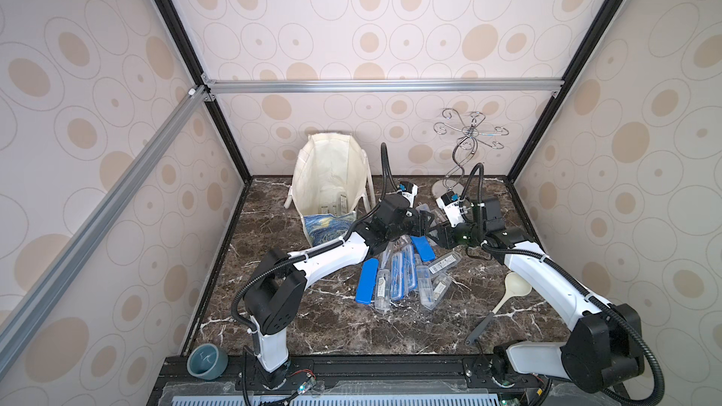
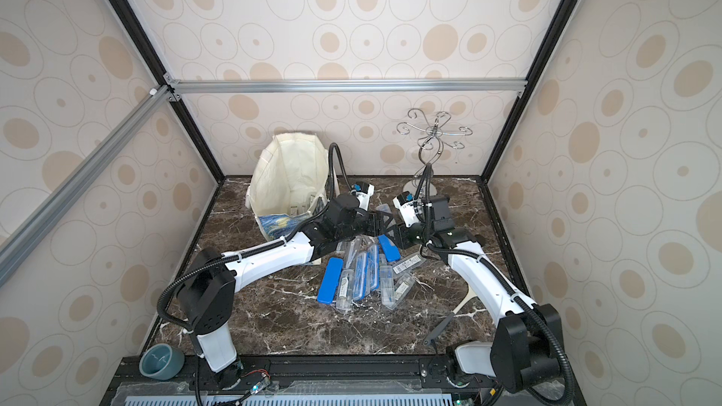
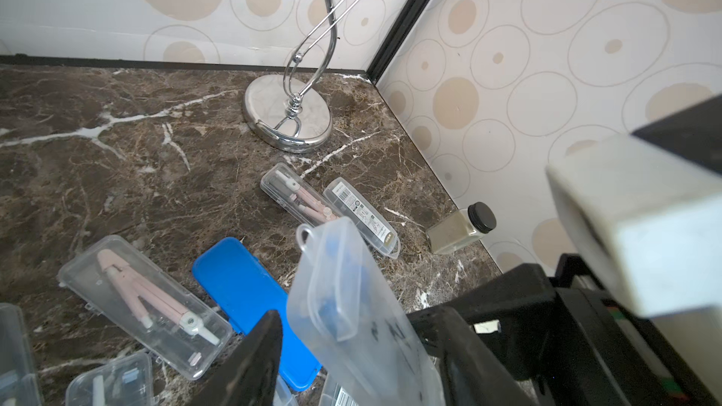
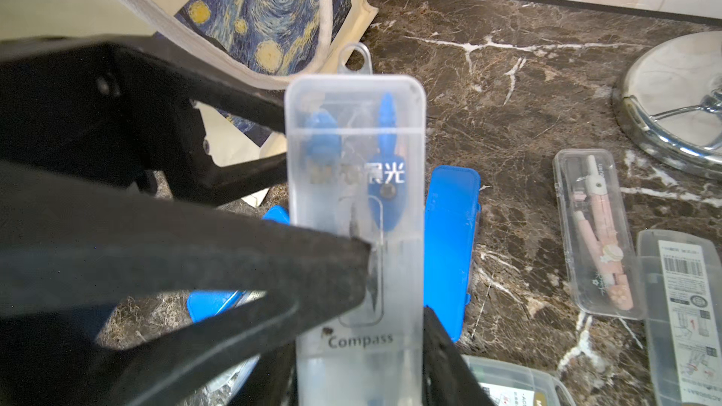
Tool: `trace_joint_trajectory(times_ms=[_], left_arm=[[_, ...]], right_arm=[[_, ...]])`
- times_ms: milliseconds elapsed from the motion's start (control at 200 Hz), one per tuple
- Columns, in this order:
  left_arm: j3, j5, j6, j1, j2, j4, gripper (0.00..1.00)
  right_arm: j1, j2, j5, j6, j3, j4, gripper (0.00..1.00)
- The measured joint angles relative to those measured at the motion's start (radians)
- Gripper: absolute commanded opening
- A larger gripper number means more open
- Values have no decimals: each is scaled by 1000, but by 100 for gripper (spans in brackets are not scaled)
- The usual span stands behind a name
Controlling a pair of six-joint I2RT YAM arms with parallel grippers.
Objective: Put the compass set into the canvas bag
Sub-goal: Pick up the compass set from the compass set.
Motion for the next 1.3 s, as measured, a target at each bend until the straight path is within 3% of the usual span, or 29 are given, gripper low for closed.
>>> trace_joint_trajectory(times_ms=[415, 875, 995, 1170, 1301], left_arm=[[-49, 99, -61, 27, 0, 142, 25], [-74, 128, -97, 29, 0, 238, 15], [-77, 127, -97, 29, 0, 242, 15], [-97, 129, -92, 29, -1, 257, 15], [-100, 124, -75, 29, 0, 253, 14]], right_arm=[[3, -6, 8, 11, -1, 56, 37], [8, -8, 23, 18, -5, 84, 41], [8, -8, 27, 21, -6, 85, 47], [8, -8, 35, 37, -6, 85, 64], [8, -11, 49, 36, -6, 74, 70]])
